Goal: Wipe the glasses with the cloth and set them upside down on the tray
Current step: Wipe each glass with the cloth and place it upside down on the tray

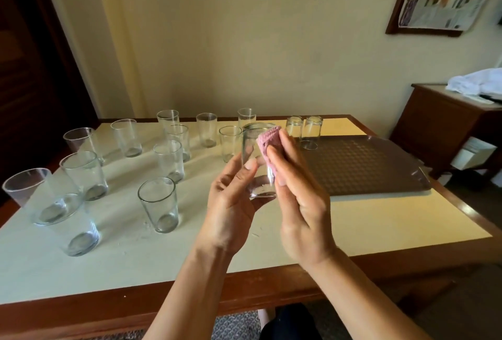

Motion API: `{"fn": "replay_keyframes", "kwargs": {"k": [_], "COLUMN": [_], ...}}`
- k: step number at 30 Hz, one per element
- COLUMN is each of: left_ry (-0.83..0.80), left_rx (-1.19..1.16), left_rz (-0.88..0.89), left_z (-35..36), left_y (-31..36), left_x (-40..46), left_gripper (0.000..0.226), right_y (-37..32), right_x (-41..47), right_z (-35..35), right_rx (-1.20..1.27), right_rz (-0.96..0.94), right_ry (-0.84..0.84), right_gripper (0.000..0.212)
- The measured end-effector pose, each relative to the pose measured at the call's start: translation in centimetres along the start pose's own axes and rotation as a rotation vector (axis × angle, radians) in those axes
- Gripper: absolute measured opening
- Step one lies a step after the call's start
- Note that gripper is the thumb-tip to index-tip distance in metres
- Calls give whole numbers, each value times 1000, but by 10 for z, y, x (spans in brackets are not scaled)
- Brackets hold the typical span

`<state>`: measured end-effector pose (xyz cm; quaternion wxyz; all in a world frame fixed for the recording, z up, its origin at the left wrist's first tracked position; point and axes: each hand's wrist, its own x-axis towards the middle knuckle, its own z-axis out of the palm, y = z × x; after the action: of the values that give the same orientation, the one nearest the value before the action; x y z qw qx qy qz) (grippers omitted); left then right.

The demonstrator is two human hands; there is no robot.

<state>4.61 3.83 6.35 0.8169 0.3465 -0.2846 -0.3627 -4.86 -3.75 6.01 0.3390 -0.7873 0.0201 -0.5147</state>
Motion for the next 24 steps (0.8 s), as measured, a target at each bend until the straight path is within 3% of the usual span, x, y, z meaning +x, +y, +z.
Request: {"fn": "replay_keyframes", "kwargs": {"k": [4,9,12,15,21,24], "left_ry": [76,-86,-15,54,-77,-35], "left_rx": [-14,91,1,-31,51,18], "left_rz": [-61,-113,-31,-42,-51,15], "left_z": [-1,-5,1,2,0,6], "left_y": [6,-1,-3,3,-2,1], "left_x": [3,-1,1,4,0,4], "left_gripper": [48,59,63,43,57,67], "right_y": [-1,6,4,1,4,4], "right_x": [-41,-3,-1,-32,-4,7], "right_z": [11,-2,-2,6,-6,-9], "right_rx": [37,27,-15,-10,-15,-23], "right_rz": [28,15,-10,-7,-53,-70], "right_ry": [-27,36,22,-20,44,49], "right_gripper": [40,39,40,41,40,41]}}
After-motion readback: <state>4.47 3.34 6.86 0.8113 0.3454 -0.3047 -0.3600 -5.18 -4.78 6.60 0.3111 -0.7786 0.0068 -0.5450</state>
